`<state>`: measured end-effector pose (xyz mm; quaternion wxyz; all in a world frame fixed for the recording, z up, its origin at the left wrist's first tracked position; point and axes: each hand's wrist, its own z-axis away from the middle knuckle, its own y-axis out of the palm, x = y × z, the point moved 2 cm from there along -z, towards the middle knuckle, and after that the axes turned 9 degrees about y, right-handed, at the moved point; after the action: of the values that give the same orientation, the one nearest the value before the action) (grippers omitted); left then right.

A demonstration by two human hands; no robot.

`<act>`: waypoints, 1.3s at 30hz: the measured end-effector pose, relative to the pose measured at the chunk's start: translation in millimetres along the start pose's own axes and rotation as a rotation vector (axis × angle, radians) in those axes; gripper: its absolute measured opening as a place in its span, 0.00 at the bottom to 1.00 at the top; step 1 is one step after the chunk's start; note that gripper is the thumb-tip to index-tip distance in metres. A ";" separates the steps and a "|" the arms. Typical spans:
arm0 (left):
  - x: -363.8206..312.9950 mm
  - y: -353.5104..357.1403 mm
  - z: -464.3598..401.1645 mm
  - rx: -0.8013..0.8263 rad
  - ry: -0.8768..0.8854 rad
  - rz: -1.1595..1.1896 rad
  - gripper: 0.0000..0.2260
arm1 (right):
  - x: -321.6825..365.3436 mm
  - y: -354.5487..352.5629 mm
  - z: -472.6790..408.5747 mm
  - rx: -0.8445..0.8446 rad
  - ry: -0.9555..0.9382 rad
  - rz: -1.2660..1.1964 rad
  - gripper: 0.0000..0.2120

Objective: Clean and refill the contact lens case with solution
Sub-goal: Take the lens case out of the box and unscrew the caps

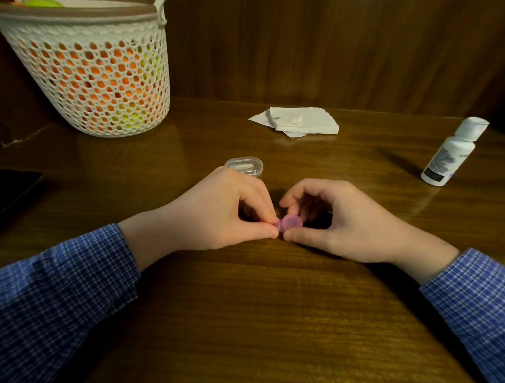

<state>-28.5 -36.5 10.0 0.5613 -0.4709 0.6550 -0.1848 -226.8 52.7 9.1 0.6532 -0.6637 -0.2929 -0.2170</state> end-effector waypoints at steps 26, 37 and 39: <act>1.4 5.3 0.2 -0.054 -0.002 0.059 0.07 | -36.8 -29.1 -9.0 -0.294 0.199 -0.080 0.07; 3.4 6.9 0.1 -0.063 -0.015 0.090 0.06 | -51.1 -33.5 -16.5 -0.386 0.354 -0.017 0.13; 3.4 6.9 -0.1 -0.063 -0.017 0.083 0.06 | -50.4 -32.9 -16.6 -0.385 0.351 0.033 0.13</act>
<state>-31.2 -35.9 2.7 0.5589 -0.4625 0.6746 -0.1366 -284.4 30.0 0.5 0.5592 -0.7327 -0.1175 -0.3697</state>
